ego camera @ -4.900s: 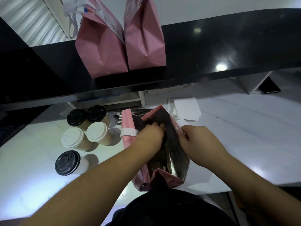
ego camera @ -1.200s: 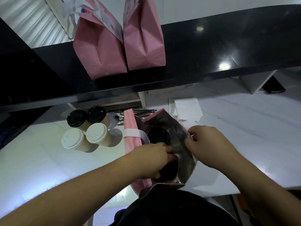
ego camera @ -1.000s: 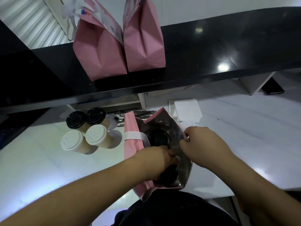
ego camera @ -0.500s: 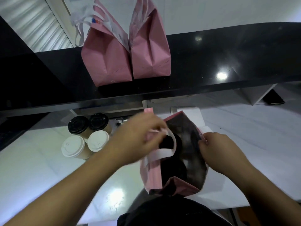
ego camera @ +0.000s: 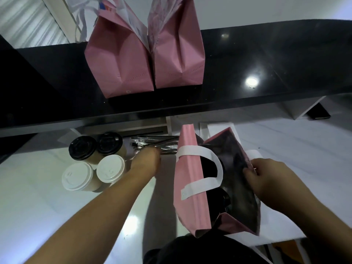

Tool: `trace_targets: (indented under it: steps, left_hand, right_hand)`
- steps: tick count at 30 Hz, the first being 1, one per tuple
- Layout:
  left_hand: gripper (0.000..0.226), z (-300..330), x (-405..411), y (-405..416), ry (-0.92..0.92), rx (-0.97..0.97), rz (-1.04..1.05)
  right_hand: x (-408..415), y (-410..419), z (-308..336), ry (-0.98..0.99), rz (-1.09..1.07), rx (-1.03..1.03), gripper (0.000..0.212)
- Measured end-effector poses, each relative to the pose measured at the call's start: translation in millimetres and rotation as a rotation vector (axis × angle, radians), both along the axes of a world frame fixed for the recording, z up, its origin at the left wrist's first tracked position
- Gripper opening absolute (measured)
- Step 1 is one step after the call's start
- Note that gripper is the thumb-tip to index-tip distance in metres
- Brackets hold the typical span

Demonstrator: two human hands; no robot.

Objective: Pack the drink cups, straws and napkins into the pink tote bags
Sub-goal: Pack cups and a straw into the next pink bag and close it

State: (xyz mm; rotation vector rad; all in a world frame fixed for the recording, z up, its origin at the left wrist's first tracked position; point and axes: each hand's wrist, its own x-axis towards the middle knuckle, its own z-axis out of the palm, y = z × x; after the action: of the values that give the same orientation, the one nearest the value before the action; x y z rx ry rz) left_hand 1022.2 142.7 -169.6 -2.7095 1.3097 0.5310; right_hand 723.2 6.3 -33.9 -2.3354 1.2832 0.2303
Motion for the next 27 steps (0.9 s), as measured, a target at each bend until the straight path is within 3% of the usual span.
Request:
trace_targets:
  steps: [11,24,27]
  left_hand:
    - [0.041,-52.1,26.0,-7.0,-0.179,0.071,-0.09]
    - [0.035,-44.2,12.7,-3.6,-0.056,0.233,-0.241]
    - [0.034,-40.0,6.4,5.2,0.012,0.206,-0.192]
  right_hand:
    - [2.2,2.1,5.6,-0.006,-0.056,0.021,0.034]
    - [0.9,3.2,0.3,-0.022,-0.053,0.016,0.036]
    - [-1.4,3.2,-2.5,-0.011,-0.027,-0.014,0.036]
